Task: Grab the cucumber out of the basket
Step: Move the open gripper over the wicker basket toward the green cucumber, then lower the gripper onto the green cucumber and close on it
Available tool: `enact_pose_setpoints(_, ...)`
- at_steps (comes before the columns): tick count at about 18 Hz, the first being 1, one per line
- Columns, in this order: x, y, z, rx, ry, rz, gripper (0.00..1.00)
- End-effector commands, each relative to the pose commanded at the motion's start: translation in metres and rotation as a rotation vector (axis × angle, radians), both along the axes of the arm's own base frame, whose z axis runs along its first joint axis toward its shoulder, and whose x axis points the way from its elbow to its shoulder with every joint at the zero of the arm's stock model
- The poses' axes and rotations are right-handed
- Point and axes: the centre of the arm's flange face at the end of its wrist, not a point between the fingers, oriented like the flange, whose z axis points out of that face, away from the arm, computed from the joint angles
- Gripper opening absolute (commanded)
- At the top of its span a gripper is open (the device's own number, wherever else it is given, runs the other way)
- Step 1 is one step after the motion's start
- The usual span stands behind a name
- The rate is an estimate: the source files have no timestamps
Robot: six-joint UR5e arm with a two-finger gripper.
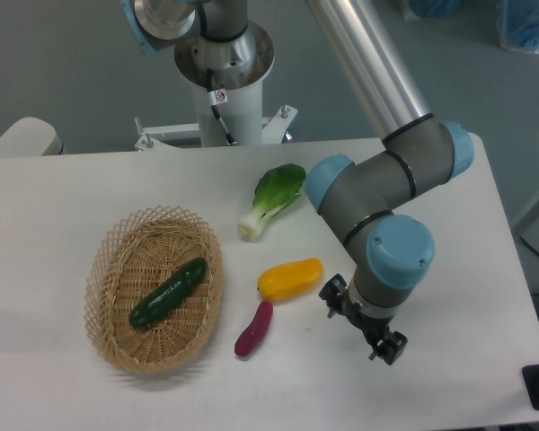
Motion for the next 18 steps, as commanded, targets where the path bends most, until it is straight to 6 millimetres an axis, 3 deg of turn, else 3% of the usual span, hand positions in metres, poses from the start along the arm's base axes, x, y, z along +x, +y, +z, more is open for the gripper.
enact_pose_setpoints(4, 0.053, 0.007, 0.011, -0.008, -0.018, 0.027, 1.0)
enact_pose_setpoints(7, 0.105, 0.013, 0.019, -0.018, -0.029, 0.041, 1.0)
enact_pose_setpoints(11, 0.162, 0.024, 0.011, -0.043, -0.053, 0.022, 1.0)
enact_pose_setpoints(18, 0.233, 0.022, 0.001, -0.071, -0.069, 0.032, 1.0)
